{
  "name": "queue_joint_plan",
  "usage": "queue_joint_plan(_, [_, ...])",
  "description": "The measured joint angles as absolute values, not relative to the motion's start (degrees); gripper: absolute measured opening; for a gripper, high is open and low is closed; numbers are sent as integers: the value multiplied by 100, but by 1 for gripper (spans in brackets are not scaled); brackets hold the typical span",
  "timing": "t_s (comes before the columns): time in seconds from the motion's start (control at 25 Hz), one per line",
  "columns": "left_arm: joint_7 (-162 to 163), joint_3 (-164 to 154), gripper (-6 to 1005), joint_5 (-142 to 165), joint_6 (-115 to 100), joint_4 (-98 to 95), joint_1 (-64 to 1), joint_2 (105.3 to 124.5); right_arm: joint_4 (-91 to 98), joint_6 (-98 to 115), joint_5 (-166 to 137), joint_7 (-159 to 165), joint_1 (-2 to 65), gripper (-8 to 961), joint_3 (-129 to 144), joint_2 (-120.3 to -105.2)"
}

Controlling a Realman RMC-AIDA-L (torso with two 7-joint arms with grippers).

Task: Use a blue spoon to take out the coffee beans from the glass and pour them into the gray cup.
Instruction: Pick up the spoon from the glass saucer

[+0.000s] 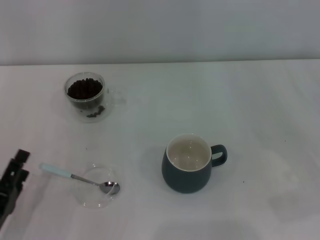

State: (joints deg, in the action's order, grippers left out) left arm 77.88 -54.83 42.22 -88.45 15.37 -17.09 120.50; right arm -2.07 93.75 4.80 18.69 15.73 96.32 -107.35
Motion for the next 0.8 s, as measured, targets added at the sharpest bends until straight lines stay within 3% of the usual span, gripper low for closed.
queue_joint_plan(0.8, [7724,-5447,888,4684,-8084,1525,-2079,12054,-211,9283,511,1779,1542,584,9632,-10800])
